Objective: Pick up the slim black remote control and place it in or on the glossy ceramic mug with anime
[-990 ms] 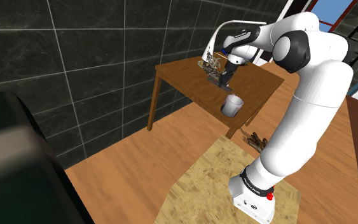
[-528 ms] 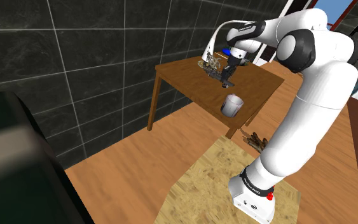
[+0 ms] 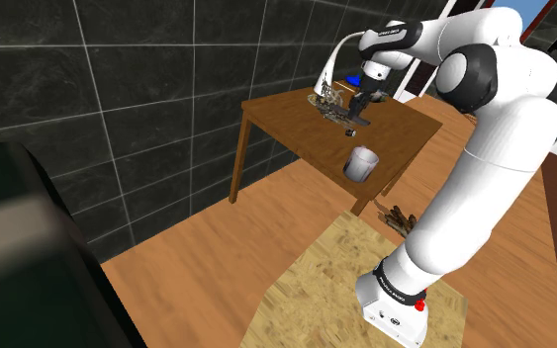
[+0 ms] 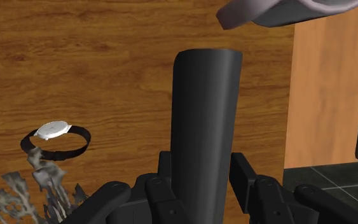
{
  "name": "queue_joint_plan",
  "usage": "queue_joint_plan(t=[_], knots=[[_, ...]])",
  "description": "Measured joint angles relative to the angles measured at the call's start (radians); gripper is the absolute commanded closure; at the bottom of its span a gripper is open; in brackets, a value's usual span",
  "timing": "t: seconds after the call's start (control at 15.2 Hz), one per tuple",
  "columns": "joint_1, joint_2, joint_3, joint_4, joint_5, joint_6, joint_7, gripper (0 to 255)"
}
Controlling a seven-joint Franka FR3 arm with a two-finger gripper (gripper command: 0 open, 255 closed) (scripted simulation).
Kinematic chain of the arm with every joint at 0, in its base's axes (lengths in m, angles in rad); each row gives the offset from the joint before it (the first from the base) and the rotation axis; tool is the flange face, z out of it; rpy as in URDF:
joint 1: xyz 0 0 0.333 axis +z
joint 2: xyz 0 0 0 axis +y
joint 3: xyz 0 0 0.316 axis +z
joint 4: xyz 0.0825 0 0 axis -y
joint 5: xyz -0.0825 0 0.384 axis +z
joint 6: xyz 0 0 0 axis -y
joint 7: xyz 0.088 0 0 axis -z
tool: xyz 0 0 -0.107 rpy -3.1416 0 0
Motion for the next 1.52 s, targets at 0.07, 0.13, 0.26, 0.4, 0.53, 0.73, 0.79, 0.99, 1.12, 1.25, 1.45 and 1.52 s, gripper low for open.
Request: queue_joint_plan(t=[0.07, 0.13, 0.26, 0.4, 0.53, 0.73, 0.79, 0.99, 1.12, 1.25, 1.45, 1.52], knots=[[0.001, -0.003, 0.0, 0.009, -0.002, -0.012, 0.004, 255], [0.001, -0.007, -0.001, 0.019, -0.005, -0.025, 0.005, 255], [0.001, -0.011, -0.002, 0.043, -0.008, -0.051, 0.01, 255], [0.007, -0.036, -0.004, 0.027, -0.021, -0.058, 0.016, 255], [0.02, -0.105, -0.008, -0.051, -0.056, -0.038, 0.029, 255], [0.04, -0.244, -0.005, -0.204, -0.129, 0.0, 0.07, 255], [0.04, -0.288, -0.004, -0.253, -0.152, 0.011, 0.08, 255], [0.035, -0.419, 0.012, -0.386, -0.218, 0.03, 0.122, 255], [0.022, -0.513, 0.028, -0.466, -0.262, 0.025, 0.15, 255], [0.0, -0.611, 0.044, -0.557, -0.304, 0.025, 0.172, 255], [-0.013, -0.658, 0.051, -0.616, -0.325, 0.039, 0.183, 255], [-0.014, -0.657, 0.05, -0.627, -0.326, 0.051, 0.183, 255]])
